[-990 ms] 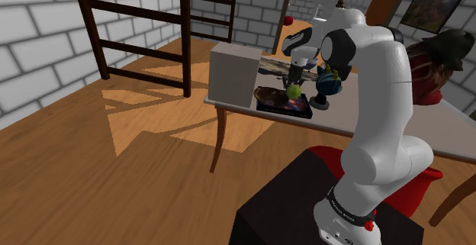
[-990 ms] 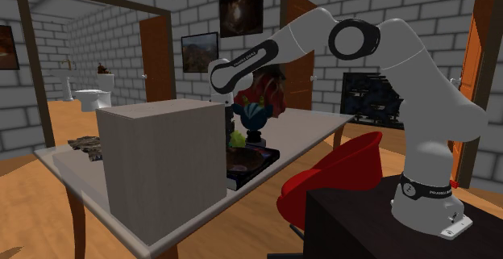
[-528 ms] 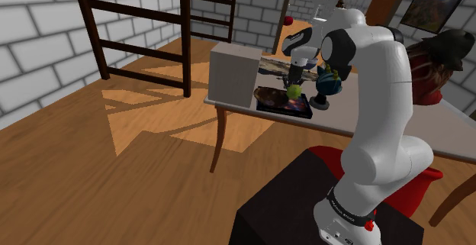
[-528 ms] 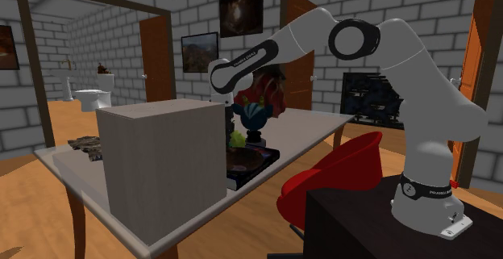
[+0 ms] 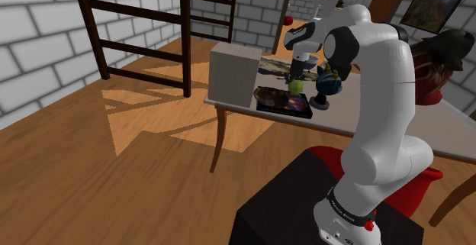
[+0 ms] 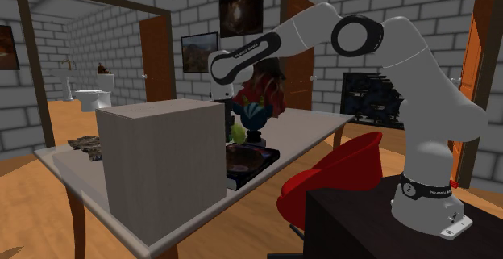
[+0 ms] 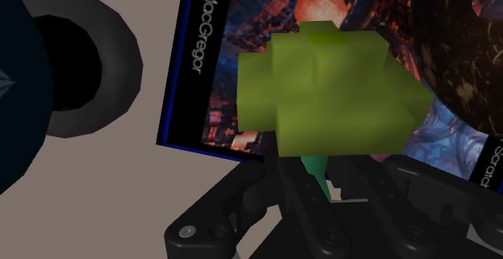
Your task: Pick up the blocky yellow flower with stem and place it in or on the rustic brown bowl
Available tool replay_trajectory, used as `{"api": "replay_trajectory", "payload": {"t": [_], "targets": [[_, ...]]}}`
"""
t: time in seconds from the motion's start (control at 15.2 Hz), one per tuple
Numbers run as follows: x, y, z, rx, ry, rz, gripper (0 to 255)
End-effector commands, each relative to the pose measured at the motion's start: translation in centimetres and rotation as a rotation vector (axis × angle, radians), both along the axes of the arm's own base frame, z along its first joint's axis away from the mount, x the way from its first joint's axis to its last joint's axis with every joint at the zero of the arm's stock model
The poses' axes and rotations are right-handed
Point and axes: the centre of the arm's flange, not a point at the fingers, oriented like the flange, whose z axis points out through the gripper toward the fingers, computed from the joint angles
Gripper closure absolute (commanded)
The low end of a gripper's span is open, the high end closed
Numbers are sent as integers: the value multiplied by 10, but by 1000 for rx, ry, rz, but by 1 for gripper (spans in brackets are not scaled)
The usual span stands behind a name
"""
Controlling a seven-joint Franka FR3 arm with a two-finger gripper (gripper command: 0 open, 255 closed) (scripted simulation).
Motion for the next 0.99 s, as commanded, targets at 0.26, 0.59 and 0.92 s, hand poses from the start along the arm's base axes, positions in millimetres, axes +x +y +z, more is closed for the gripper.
{"api": "replay_trajectory", "payload": {"t": [0.26,0.59,0.92], "targets": [[1,0,33,0,0,0,255],[1,0,59,0,0,0,255],[1,0,85,0,0,0,255]]}}
